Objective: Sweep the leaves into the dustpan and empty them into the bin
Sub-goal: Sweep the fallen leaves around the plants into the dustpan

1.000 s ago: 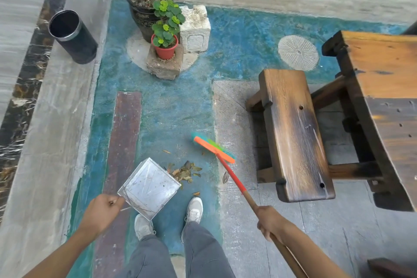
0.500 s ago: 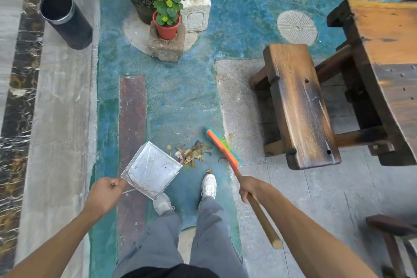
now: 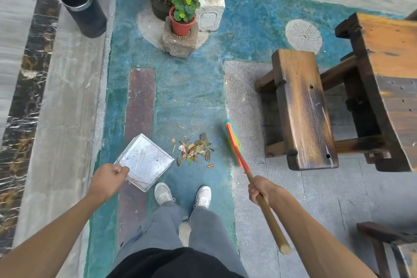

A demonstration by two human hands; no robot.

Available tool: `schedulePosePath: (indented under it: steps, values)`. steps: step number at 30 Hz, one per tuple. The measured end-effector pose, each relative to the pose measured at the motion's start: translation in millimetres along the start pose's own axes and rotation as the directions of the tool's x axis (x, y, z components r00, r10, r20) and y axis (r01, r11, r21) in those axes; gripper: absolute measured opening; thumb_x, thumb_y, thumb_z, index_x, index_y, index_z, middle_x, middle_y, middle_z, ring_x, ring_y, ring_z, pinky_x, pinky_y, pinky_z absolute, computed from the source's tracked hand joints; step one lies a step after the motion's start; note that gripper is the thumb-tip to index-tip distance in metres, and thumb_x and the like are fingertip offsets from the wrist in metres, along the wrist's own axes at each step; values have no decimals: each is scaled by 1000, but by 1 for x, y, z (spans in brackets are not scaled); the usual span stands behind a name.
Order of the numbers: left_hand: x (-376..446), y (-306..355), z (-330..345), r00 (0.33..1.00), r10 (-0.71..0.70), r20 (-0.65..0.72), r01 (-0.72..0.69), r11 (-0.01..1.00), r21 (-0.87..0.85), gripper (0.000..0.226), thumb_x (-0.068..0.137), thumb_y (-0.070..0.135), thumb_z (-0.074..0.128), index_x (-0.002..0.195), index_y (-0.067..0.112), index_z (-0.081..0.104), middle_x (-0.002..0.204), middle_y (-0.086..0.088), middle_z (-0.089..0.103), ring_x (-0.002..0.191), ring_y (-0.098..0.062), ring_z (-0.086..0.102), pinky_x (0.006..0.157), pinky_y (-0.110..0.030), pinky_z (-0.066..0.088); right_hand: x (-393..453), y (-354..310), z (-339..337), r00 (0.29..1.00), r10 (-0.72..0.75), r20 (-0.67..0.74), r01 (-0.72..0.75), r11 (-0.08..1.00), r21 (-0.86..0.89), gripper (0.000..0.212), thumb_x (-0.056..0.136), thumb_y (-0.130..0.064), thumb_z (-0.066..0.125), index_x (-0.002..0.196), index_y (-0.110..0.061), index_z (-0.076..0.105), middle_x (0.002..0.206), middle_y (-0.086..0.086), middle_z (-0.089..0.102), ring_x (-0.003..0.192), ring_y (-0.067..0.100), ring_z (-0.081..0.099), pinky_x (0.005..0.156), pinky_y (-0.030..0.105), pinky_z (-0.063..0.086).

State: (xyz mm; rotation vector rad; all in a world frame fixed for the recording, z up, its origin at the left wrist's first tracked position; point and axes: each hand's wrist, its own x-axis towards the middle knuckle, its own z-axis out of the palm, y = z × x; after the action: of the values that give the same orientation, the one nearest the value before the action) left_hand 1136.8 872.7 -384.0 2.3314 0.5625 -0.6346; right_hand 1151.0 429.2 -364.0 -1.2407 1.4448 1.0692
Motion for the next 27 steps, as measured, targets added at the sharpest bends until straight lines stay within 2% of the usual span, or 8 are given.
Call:
schedulePosePath:
  steps: [3, 7, 13, 16, 19, 24, 27]
  values:
    - [-3, -9, 4, 1000, 5, -17, -5, 1000, -16, 50, 89, 18, 58, 52, 21, 25, 48, 3, 20, 49, -19, 22, 53, -28, 20, 4, 3, 26, 998, 28, 63, -34, 996, 88, 27, 103, -26, 28, 79, -14, 34, 45, -2, 25, 27, 6, 22, 26, 11, 22]
    - [-1, -15, 10, 1000, 6, -17, -6, 1000, -13, 47, 86, 25, 57, 51, 21, 26, 47, 4, 21, 47, -19, 22, 53, -27, 22, 13, 23, 52, 973, 89, 214, -131, 973, 191, 34, 102, -22, 28, 69, -15, 34, 40, -4, 26, 25, 6, 24, 24, 11, 22]
    - [-3, -15, 15, 1000, -29, 0, 29, 998, -48, 51, 88, 19, 60, 52, 21, 23, 49, 3, 18, 49, -18, 21, 54, -27, 21, -3, 44, 25, 936, 69, 344, -204, 905, 374, 27, 102, -23, 33, 78, -16, 41, 38, -6, 25, 23, 6, 27, 23, 9, 23]
    - [-8, -16, 15, 999, -47, -3, 47, 998, -44, 53, 88, 19, 61, 52, 20, 22, 47, 5, 17, 48, -19, 20, 54, -27, 23, -17, 37, 0, 949, 56, 311, -179, 906, 383, 27, 102, -24, 32, 78, -15, 40, 42, -9, 21, 22, 5, 27, 26, 6, 21]
    - [-12, -14, 14, 999, -47, -11, 46, 998, -50, 52, 87, 16, 60, 52, 19, 22, 46, 6, 17, 49, -20, 20, 53, -28, 23, -22, 21, -18, 978, 22, 205, -93, 935, 343, 24, 103, -23, 31, 85, -13, 42, 41, -7, 24, 24, 5, 26, 24, 8, 22]
    - [-22, -11, 23, 999, -38, -19, 36, 996, -79, 53, 88, 15, 60, 51, 20, 23, 46, 6, 17, 47, -19, 19, 51, -28, 21, -3, -14, -18, 996, -90, -13, 90, 995, 34, 20, 103, -22, 28, 91, -11, 40, 46, -3, 27, 29, 6, 24, 26, 11, 24]
    - [-27, -7, 32, 998, -54, -38, 51, 996, -77, 53, 89, 17, 59, 51, 20, 23, 46, 6, 17, 45, -19, 17, 51, -28, 21, 15, -26, -7, 992, -108, -70, 97, 985, -145, 22, 102, -21, 27, 88, -11, 40, 51, 0, 28, 32, 8, 23, 29, 14, 25]
